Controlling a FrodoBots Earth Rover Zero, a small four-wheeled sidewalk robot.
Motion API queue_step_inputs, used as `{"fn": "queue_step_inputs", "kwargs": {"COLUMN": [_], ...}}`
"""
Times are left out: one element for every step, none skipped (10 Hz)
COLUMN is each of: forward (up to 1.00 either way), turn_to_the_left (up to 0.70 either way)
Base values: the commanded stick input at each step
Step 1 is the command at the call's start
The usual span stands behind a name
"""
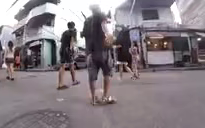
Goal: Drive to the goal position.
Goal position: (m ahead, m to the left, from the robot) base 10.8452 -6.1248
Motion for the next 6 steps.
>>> {"fn": "queue_step_inputs", "kwargs": {"forward": [1.00, 1.00, 1.00, 1.00, 1.00, 1.00], "turn_to_the_left": [0.00, 0.00, 0.27, 0.04, 0.00, 0.00]}}
